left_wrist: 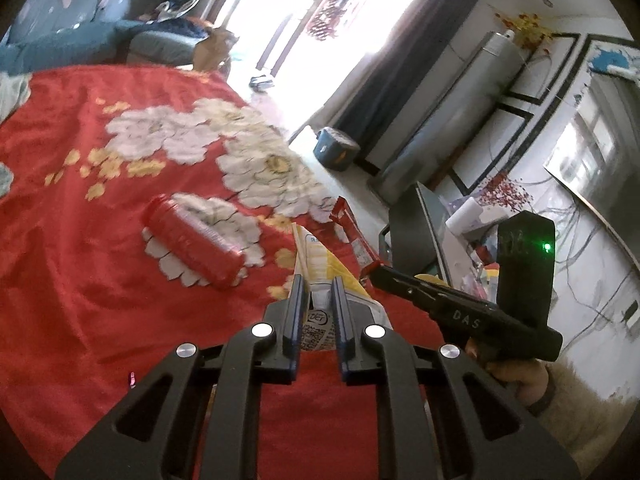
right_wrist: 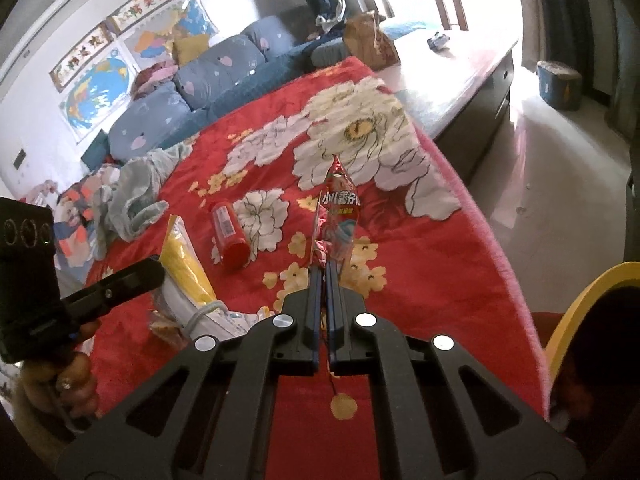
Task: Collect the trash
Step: 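Carry the chip bag and red-white snack bag over the trash bin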
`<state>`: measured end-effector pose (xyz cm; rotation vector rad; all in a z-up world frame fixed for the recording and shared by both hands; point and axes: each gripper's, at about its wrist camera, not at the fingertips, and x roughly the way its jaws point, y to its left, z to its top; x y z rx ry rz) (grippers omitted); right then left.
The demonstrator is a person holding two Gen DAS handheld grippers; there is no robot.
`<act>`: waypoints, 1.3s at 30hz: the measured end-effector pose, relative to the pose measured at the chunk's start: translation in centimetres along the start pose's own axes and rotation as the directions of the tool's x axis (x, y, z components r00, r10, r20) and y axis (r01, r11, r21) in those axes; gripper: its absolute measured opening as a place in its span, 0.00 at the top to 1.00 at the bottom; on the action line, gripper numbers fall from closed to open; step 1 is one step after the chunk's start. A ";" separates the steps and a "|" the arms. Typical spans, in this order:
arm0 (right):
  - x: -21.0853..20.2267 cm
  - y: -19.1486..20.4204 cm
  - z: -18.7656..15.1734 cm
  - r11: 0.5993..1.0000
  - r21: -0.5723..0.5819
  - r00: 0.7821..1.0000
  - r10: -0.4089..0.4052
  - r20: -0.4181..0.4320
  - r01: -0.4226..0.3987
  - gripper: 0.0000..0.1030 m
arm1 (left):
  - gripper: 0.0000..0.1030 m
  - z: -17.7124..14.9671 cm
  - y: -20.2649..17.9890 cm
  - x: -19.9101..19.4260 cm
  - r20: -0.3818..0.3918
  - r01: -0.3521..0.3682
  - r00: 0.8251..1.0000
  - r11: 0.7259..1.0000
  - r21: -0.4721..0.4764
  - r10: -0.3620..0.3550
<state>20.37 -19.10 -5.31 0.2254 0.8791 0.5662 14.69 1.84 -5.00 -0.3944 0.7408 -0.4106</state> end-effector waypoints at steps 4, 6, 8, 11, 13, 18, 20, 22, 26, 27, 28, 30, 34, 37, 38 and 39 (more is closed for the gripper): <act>-1.8 -0.4 0.3 1.000 0.001 0.999 -0.009 0.038 0.009 1.00 | 0.88 0.3 -1.6 -0.1 0.008 0.012 1.000 0.999 0.033 -0.012; -2.6 -0.5 0.4 1.000 -0.002 0.998 -0.018 0.055 0.018 1.00 | 0.88 0.4 -2.5 0.0 0.009 0.019 1.000 0.999 0.048 -0.020; -3.6 -0.8 0.5 1.000 -0.003 0.997 -0.031 0.075 0.031 1.00 | 0.88 0.5 -3.2 0.1 0.012 0.022 1.000 0.998 0.062 -0.023; -5.0 -1.4 0.4 0.999 0.005 0.994 -0.052 0.099 0.051 1.00 | 0.88 0.7 -4.3 0.4 0.010 0.033 0.999 0.996 0.079 -0.034; -6.0 -2.0 0.4 0.998 0.016 0.991 -0.066 0.115 0.064 1.00 | 0.88 0.8 -5.1 0.7 0.005 0.041 0.999 0.995 0.094 -0.042; -8.3 -3.6 0.1 0.994 0.039 0.983 -0.110 0.150 0.106 1.00 | 0.88 1.0 -7.0 1.4 -0.002 0.055 0.998 0.990 0.130 -0.055; -9.1 -4.2 -0.1 0.992 0.054 0.979 -0.125 0.159 0.117 1.00 | 0.88 1.1 -7.8 1.7 -0.006 0.062 0.998 0.988 0.144 -0.062; -9.8 -4.6 -0.3 0.989 0.071 0.976 -0.137 0.167 0.126 1.00 | 0.88 1.1 -8.5 2.0 -0.011 0.067 0.998 0.986 0.156 -0.066; -11.1 -5.8 -1.0 0.983 0.105 0.969 -0.167 0.181 0.150 1.00 | 0.88 1.1 -9.8 2.6 -0.019 0.080 0.997 0.981 0.176 -0.078; -11.4 -6.0 -1.2 0.982 0.112 0.968 -0.172 0.183 0.153 1.00 | 0.88 1.1 -10.1 2.7 -0.022 0.084 0.996 0.980 0.180 -0.082; -11.7 -6.4 -1.4 0.980 0.122 0.966 -0.180 0.186 0.160 1.00 | 0.88 1.0 -10.5 2.9 -0.027 0.088 0.996 0.979 0.186 -0.085; -12.2 -6.9 -1.8 0.976 0.139 0.963 -0.191 0.191 0.166 1.00 | 0.88 0.8 -11.2 3.4 -0.033 0.093 0.996 0.977 0.193 -0.089; -13.4 -8.5 -2.5 0.967 0.176 0.955 -0.220 0.200 0.186 1.00 | 0.88 0.4 -12.5 4.2 -0.047 0.109 0.994 0.971 0.211 -0.102; -14.1 -9.6 -3.1 0.957 0.209 0.949 -0.241 0.203 0.199 1.00 | 0.88 0.0 -13.5 4.9 -0.061 0.119 0.992 0.967 0.224 -0.108; -14.2 -9.9 -3.2 0.955 0.216 0.948 -0.246 0.203 0.201 1.00 | 0.88 -0.1 -13.9 5.3 -0.066 0.123 0.992 0.966 0.229 -0.111; -14.4 -10.2 -3.4 0.953 0.226 0.946 -0.251 0.204 0.204 1.00 | 0.88 -0.2 -14.2 5.5 -0.072 0.127 0.991 0.964 0.235 -0.113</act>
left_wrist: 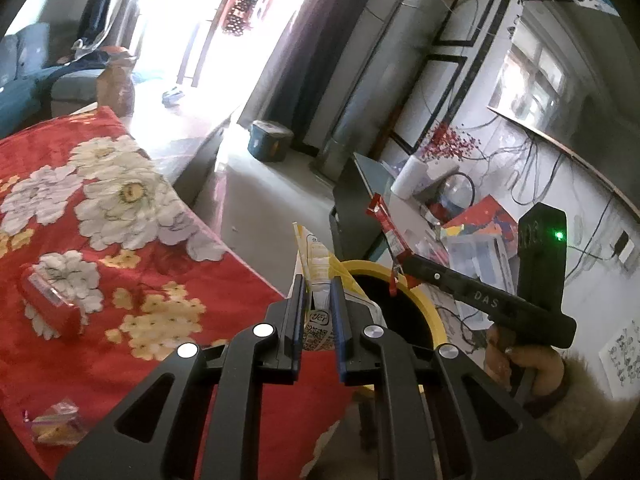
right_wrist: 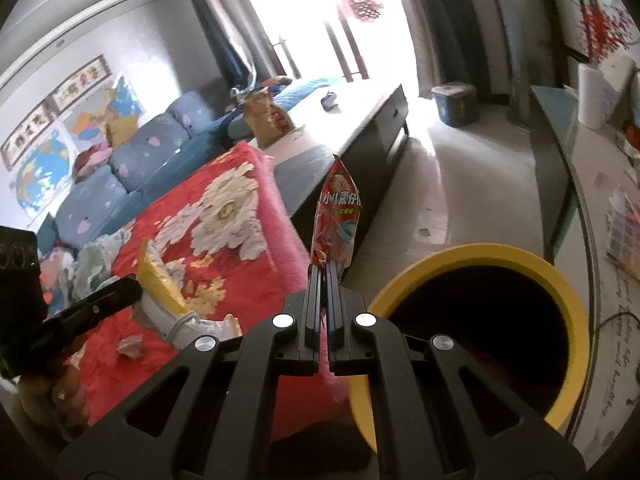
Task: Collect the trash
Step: 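Carry the chip bag and red-white snack bag over the trash bin, then open both tools over the bin, dropping both bags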
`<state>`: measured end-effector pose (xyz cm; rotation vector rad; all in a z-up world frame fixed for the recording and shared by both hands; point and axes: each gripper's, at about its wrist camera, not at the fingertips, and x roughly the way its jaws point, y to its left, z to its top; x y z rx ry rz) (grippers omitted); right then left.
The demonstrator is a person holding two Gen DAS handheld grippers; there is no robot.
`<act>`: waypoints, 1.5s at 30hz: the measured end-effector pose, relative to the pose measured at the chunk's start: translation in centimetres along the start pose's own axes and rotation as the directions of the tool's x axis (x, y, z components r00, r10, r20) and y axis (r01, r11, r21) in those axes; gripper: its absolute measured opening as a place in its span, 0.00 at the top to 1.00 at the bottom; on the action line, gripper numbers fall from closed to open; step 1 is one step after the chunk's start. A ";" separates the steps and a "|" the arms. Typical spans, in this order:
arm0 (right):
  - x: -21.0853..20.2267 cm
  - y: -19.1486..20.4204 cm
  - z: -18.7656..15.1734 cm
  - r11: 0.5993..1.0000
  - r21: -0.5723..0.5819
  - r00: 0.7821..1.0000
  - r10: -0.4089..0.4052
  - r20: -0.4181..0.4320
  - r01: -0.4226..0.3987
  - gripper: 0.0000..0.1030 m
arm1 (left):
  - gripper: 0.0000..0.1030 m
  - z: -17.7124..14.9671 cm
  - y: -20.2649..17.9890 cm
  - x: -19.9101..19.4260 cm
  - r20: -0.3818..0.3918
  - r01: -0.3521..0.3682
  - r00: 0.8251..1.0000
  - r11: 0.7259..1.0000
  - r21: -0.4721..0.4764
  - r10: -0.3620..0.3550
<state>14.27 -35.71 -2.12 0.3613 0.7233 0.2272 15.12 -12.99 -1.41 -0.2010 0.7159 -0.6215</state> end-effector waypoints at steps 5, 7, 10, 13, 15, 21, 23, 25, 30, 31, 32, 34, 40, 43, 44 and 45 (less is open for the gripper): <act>-0.4 -2.2 -0.5 0.998 0.051 1.000 -0.028 0.001 0.028 1.00 | 0.88 -0.1 -1.7 1.4 -0.018 0.016 1.000 0.999 0.030 -0.016; -0.5 -3.0 -0.6 0.997 0.068 0.999 -0.038 0.003 0.038 1.00 | 0.88 -0.1 -2.3 2.0 -0.027 0.022 0.999 0.999 0.041 -0.021; -0.7 -3.9 -0.9 0.995 0.086 0.999 -0.053 0.005 0.052 1.00 | 0.88 -0.3 -3.1 2.9 -0.040 0.029 0.999 0.998 0.057 -0.026; -0.8 -4.8 -1.1 0.992 0.107 0.998 -0.063 0.005 0.063 1.00 | 0.88 -0.5 -3.7 3.8 -0.055 0.037 0.998 0.997 0.071 -0.033; -0.8 -5.3 -1.3 0.990 0.120 0.997 -0.071 0.005 0.070 1.00 | 0.88 -0.7 -4.2 4.4 -0.065 0.042 0.997 0.996 0.079 -0.037; -1.3 -6.9 -1.5 0.985 0.150 0.996 -0.092 0.006 0.090 1.00 | 0.88 -1.3 -5.3 5.9 -0.090 0.053 0.995 0.993 0.105 -0.043; -1.3 -7.5 -1.6 0.982 0.159 0.995 -0.098 -0.003 0.097 1.00 | 0.88 -1.4 -5.7 6.5 -0.099 0.058 0.994 0.992 0.112 -0.047; -1.3 -8.2 -1.7 0.980 0.170 0.995 -0.103 -0.014 0.104 0.99 | 0.88 -1.6 -6.2 7.1 -0.107 0.063 0.993 0.991 0.121 -0.050; -1.1 -9.8 -2.3 0.973 0.198 0.993 -0.106 -0.056 0.115 0.99 | 0.88 -2.5 -7.2 9.1 -0.138 0.087 0.988 0.986 0.142 -0.067; -1.0 -10.2 -2.5 0.972 0.204 0.992 -0.103 -0.067 0.114 0.99 | 0.88 -2.6 -7.4 9.4 -0.143 0.090 0.987 0.986 0.143 -0.069; -1.0 -10.5 -2.6 0.971 0.211 0.992 -0.102 -0.074 0.116 0.99 | 0.88 -2.9 -7.6 10.0 -0.151 0.096 0.986 0.985 0.144 -0.074; -1.0 -11.2 -3.0 0.964 0.238 0.991 -0.104 -0.082 0.121 0.94 | 0.86 -3.1 -7.9 11.0 -0.163 0.111 0.983 0.983 0.147 -0.086; -1.7 -13.2 -3.6 0.936 0.320 0.989 -0.131 -0.074 0.148 0.63 | 0.35 -4.1 -7.4 13.8 -0.186 0.136 0.975 0.987 0.084 -0.119; -2.0 -12.9 -3.5 0.937 0.308 0.986 -0.156 -0.056 0.166 0.57 | 0.33 -3.9 -7.1 12.9 -0.163 0.099 0.983 0.989 0.112 -0.080; -2.0 -12.5 -3.3 0.940 0.299 0.987 -0.157 -0.046 0.163 0.56 | 0.28 -3.8 -6.7 12.1 -0.139 0.071 0.989 0.990 0.125 -0.053; -1.9 -12.0 -3.3 0.946 0.286 0.988 -0.149 -0.036 0.153 0.52 | 0.26 -3.7 -6.5 11.5 -0.123 0.057 0.992 0.990 0.128 -0.041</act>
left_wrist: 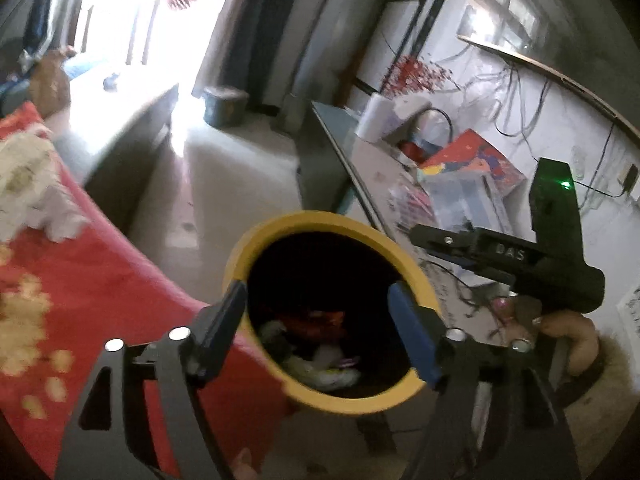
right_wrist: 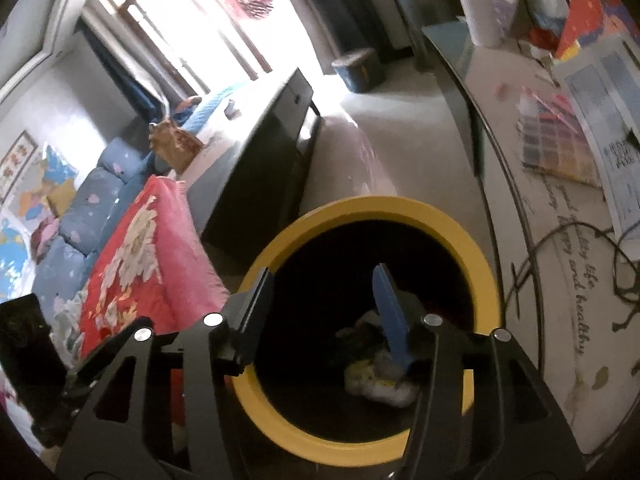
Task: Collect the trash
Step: 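Open both tools over the bin, dropping both bags, then move both open tools back over the bed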
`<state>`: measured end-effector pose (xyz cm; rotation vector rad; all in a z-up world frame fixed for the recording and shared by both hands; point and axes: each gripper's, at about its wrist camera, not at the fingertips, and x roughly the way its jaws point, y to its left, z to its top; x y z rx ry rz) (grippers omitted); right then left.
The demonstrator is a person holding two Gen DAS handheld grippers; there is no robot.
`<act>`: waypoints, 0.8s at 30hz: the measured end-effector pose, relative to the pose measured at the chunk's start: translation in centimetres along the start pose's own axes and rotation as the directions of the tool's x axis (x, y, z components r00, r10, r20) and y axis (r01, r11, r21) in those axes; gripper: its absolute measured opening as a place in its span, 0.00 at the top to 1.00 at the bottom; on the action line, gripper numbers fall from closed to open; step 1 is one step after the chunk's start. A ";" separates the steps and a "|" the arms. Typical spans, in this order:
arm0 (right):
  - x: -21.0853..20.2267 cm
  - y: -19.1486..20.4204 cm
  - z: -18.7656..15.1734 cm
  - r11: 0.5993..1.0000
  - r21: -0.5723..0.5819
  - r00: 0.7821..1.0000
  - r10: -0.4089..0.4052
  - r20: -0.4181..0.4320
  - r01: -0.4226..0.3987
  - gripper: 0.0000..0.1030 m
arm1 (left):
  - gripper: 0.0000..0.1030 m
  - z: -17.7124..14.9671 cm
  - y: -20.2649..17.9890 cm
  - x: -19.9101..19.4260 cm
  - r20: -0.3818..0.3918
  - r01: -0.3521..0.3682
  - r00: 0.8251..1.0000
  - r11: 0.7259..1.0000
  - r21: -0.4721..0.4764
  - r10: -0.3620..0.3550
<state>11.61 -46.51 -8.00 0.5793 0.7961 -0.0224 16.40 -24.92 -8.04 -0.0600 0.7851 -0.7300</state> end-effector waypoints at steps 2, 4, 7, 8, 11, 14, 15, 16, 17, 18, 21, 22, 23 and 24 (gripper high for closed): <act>0.0 1.6 -0.2 0.999 -0.048 1.000 0.021 0.019 -0.021 0.47 | 0.22 0.0 0.9 -1.7 0.041 -0.045 0.998 0.999 -0.009 0.045; 0.0 3.7 -0.2 0.993 -0.107 0.999 0.045 0.029 -0.042 0.46 | 0.20 -0.1 1.9 -3.4 0.078 -0.087 0.993 0.996 -0.023 0.088; 0.1 6.6 -0.5 0.979 -0.182 0.995 0.096 0.033 -0.089 0.43 | 0.16 -0.2 3.3 -5.9 0.121 -0.132 0.983 0.990 -0.046 0.136; 0.1 7.4 -0.5 0.975 -0.200 0.994 0.109 0.031 -0.101 0.43 | 0.14 -0.2 3.8 -6.8 0.138 -0.150 0.978 0.987 -0.057 0.157; 0.3 10.4 -0.9 0.952 -0.274 0.989 0.150 0.017 -0.140 0.41 | 0.13 -0.5 5.0 -9.5 0.178 -0.210 0.959 0.975 -0.073 0.220; 0.6 13.3 -1.4 0.925 -0.334 0.983 0.185 -0.012 -0.178 0.40 | 0.13 -1.1 6.6 -12.4 0.210 -0.249 0.941 0.963 -0.099 0.265; 0.8 14.4 -1.6 0.914 -0.353 0.979 0.203 -0.028 -0.200 0.40 | 0.13 -1.4 7.3 -13.4 0.217 -0.255 0.937 0.961 -0.109 0.273; 0.9 15.0 -1.8 0.907 -0.363 0.976 0.214 -0.039 -0.214 0.40 | 0.13 -1.7 8.0 -14.4 0.228 -0.265 0.930 0.956 -0.124 0.287; 1.1 15.8 -2.0 0.899 -0.374 0.973 0.224 -0.051 -0.227 0.40 | 0.13 -1.8 8.4 -15.2 0.233 -0.272 0.926 0.953 -0.132 0.297; 1.3 16.6 -2.1 0.892 -0.383 0.970 0.234 -0.063 -0.240 0.40 | 0.13 -2.0 9.0 -16.1 0.238 -0.283 0.920 0.949 -0.143 0.310; 1.7 19.3 -2.7 0.864 -0.418 0.959 0.263 -0.102 -0.281 0.40 | 0.13 -2.7 10.3 -18.0 0.248 -0.306 0.907 0.937 -0.166 0.340; 1.9 20.3 -3.0 0.852 -0.434 0.956 0.270 -0.116 -0.294 0.40 | 0.13 -2.9 10.9 -18.8 0.248 -0.322 0.900 0.931 -0.174 0.358; 2.0 21.0 -3.2 0.843 -0.445 0.953 0.275 -0.126 -0.302 0.40 | 0.13 -3.2 11.3 -19.3 0.248 -0.328 0.897 0.928 -0.178 0.365; 2.2 21.8 -3.4 0.834 -0.456 0.950 0.281 -0.137 -0.312 0.40 | 0.13 -3.5 11.7 -19.8 0.244 -0.333 0.896 0.925 -0.180 0.370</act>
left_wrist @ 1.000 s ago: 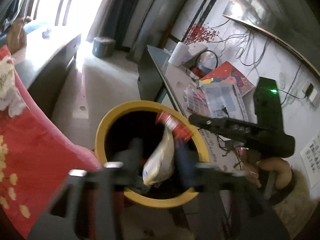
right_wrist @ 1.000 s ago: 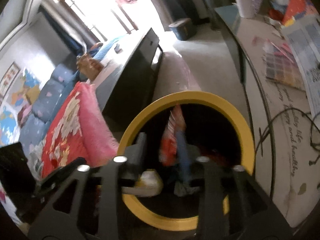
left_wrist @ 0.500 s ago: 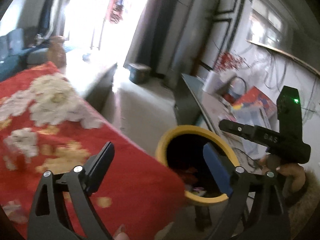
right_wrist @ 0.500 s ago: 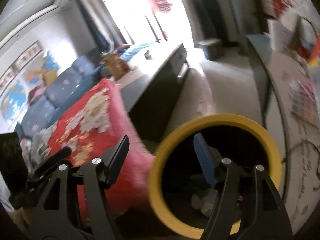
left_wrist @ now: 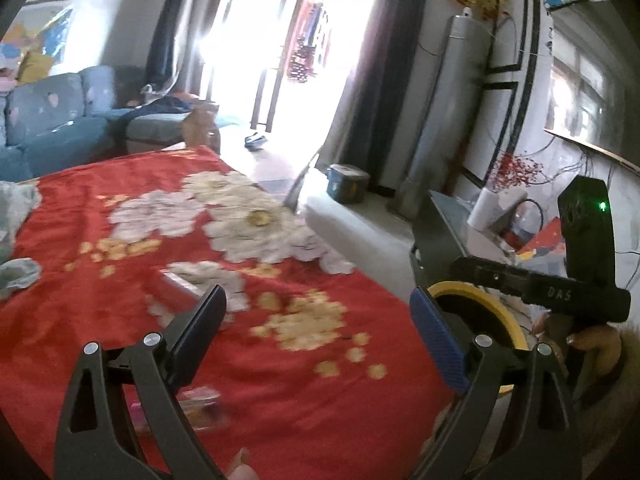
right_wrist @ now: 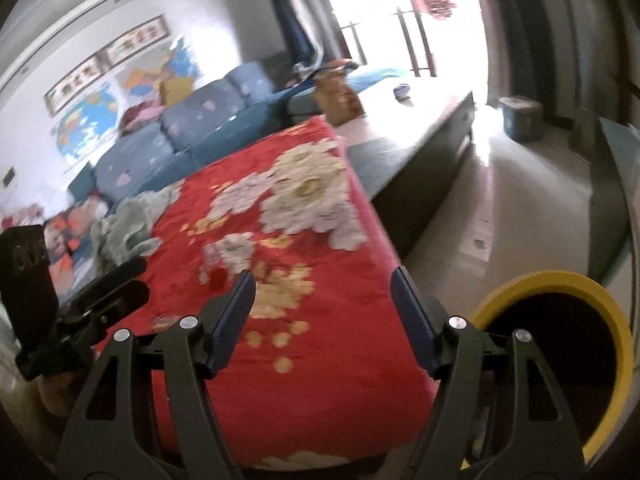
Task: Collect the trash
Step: 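Move both open tools back over the bed, then grasp the candy wrapper with the left tool while the right tool grasps the red bottle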
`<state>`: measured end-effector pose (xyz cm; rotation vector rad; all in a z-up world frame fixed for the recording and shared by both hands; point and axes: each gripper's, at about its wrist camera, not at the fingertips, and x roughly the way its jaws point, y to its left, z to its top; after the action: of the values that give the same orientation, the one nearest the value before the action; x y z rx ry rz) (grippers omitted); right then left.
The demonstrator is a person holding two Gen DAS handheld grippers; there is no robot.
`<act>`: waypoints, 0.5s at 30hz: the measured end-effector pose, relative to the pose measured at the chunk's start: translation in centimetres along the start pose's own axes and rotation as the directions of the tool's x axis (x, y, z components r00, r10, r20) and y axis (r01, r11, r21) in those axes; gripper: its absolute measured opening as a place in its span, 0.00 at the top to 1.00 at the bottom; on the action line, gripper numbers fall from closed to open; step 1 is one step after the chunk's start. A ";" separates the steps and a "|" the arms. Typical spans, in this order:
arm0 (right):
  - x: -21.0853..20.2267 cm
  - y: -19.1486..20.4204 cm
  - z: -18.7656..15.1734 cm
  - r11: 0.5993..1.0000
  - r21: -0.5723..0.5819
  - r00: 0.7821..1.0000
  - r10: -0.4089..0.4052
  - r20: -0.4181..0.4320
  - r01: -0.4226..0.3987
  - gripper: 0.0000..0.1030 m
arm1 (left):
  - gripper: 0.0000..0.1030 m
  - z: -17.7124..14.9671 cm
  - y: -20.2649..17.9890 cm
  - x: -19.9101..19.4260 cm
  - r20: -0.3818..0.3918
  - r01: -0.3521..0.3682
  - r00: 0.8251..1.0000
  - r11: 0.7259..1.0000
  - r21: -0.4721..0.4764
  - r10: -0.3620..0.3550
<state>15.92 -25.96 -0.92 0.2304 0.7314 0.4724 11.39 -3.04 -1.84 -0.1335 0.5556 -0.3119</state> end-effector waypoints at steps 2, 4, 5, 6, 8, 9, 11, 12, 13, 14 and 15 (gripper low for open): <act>1.0 1.6 0.3 0.999 -0.037 1.000 0.028 -0.015 -0.028 0.40 | 0.13 -0.3 1.4 -0.9 -0.011 -0.016 1.000 1.000 0.010 0.016; 1.8 2.9 0.6 0.997 -0.065 0.998 0.048 -0.030 -0.050 0.40 | 0.13 -0.6 2.7 -1.4 -0.026 -0.026 0.999 0.999 0.024 0.027; 2.3 3.5 0.7 0.995 -0.074 0.998 0.059 -0.037 -0.061 0.40 | 0.13 -0.9 3.6 -1.7 -0.037 -0.027 0.999 0.999 0.033 0.029; 2.8 4.0 0.8 0.994 -0.082 0.997 0.066 -0.046 -0.070 0.40 | 0.13 -1.1 3.9 -1.7 -0.047 -0.026 0.998 0.999 0.039 0.028; 4.2 5.2 1.0 0.990 -0.097 0.993 0.097 -0.067 -0.103 0.40 | 0.13 -1.6 5.1 -1.9 -0.073 -0.028 0.997 0.999 0.044 0.031; 4.9 5.7 1.1 0.987 -0.105 0.990 0.114 -0.081 -0.122 0.40 | 0.13 -1.9 5.5 -1.9 -0.086 -0.022 0.996 0.999 0.041 0.025; 6.6 6.7 1.4 0.983 -0.122 0.986 0.124 -0.110 -0.137 0.40 | 0.13 -2.5 6.5 -1.7 -0.120 -0.015 0.993 0.999 0.047 0.021; 7.4 7.2 1.4 0.979 -0.131 0.982 0.137 -0.129 -0.154 0.40 | 0.13 -2.7 6.6 -1.6 -0.126 -0.014 0.992 0.998 0.054 0.021; 8.5 7.8 1.6 0.978 -0.142 0.980 0.134 -0.146 -0.155 0.40 | 0.13 -3.0 6.9 -1.5 -0.134 -0.007 0.991 0.998 0.060 0.015; 9.2 8.2 1.5 0.976 -0.149 0.978 0.136 -0.156 -0.159 0.40 | 0.13 -3.4 7.2 -1.3 -0.153 0.008 0.988 0.998 0.067 0.002; 10.0 8.7 1.6 0.972 -0.157 0.974 0.145 -0.175 -0.173 0.40 | 0.14 -3.7 7.5 -1.0 -0.171 0.009 0.985 0.997 0.075 0.004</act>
<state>20.61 -13.55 -2.52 0.0900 0.8302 0.7105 10.50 4.22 -6.04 -0.0340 0.7125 -0.3488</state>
